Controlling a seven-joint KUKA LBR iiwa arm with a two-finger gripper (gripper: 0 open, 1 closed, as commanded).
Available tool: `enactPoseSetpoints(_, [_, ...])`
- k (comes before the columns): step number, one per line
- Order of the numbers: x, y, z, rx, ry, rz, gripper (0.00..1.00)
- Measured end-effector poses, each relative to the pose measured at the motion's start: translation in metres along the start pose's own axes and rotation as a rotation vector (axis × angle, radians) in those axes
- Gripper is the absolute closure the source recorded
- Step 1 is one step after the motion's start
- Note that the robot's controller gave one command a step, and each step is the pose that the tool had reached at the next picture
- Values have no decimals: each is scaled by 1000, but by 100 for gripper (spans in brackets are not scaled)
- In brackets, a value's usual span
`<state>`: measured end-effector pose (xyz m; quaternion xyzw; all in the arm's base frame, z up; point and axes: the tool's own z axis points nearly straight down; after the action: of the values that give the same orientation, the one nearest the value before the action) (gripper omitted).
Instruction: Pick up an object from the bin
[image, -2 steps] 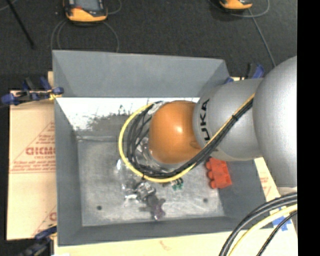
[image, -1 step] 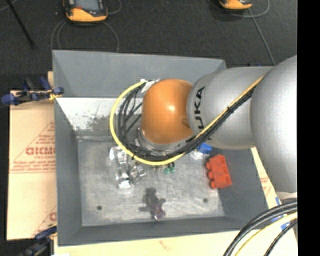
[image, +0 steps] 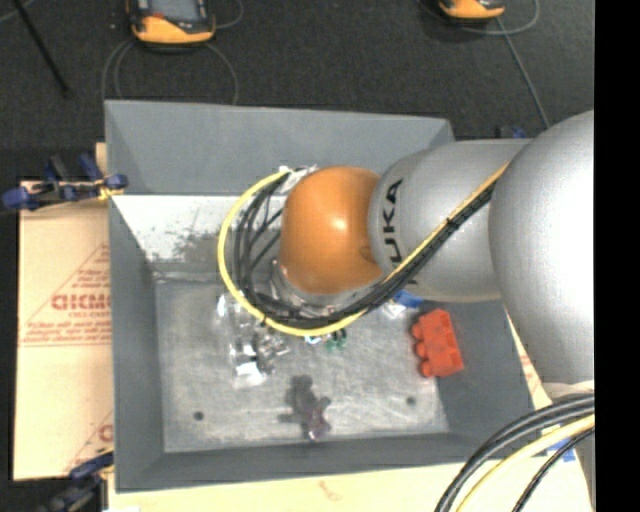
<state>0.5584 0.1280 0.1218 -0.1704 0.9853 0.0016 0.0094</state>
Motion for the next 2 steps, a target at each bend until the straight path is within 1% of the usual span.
enactPoseSetpoints(1, [6,0,11,-1,13,2,0])
enactPoseSetpoints(2, [6,20,18,1,17,94,0])
